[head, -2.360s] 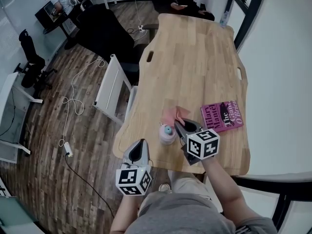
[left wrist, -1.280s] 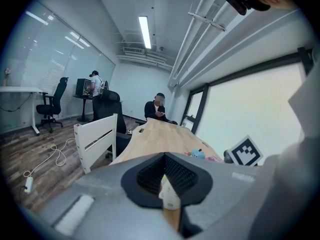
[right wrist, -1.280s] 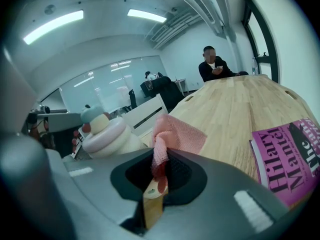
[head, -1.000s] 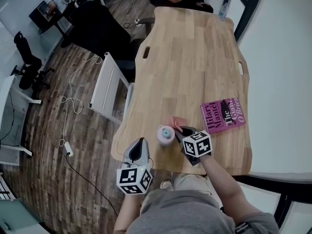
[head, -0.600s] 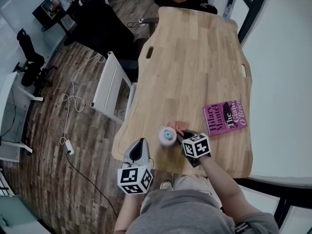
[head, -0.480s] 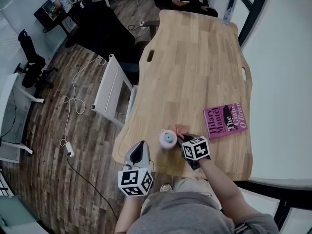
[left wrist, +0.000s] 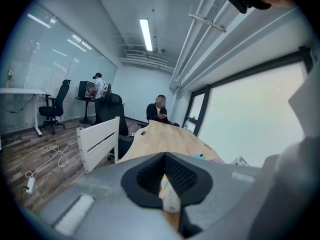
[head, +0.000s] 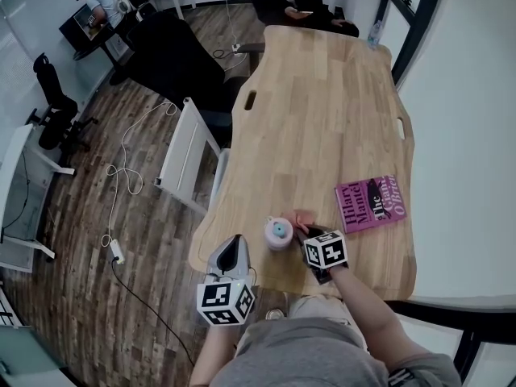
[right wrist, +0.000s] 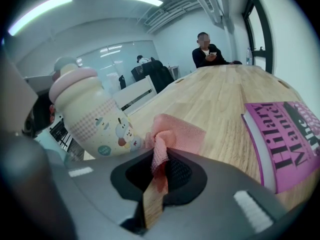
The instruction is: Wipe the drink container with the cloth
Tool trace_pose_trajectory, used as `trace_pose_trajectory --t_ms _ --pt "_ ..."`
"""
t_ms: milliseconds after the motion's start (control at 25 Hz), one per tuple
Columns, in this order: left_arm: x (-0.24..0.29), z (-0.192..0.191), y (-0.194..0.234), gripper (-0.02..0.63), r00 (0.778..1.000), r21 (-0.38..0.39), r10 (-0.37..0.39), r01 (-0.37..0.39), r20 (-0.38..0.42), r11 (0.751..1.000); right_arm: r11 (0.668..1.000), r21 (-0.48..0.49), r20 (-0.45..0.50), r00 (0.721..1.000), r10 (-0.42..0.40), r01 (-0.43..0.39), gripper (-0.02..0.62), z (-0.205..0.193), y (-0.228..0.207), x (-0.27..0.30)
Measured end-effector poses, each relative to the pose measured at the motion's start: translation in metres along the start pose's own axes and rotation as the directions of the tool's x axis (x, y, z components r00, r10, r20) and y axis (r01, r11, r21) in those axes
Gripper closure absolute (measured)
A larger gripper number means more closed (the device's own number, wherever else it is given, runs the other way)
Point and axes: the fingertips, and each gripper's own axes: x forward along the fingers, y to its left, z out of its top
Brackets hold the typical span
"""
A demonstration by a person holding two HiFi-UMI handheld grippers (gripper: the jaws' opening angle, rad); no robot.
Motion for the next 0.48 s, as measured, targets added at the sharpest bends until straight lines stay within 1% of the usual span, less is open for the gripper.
trace_pose_trajectory --t_ms 200,480 --pt "-0.012 0.008 -0.001 0.604 1.0 -0.001 -0.006 0.006 0.019 1.0 0.998 0.027 0.107 0.992 -0.06 0.058 0.566 0.019 -0.009 -0.031" --pt "-0.032 0.005 -0.003 0.604 0.999 0.008 -0.018 0.018 0.033 1.0 0.995 0.016 0.228 0.969 -0.098 0.097 0.566 0.042 0.0 -0.074"
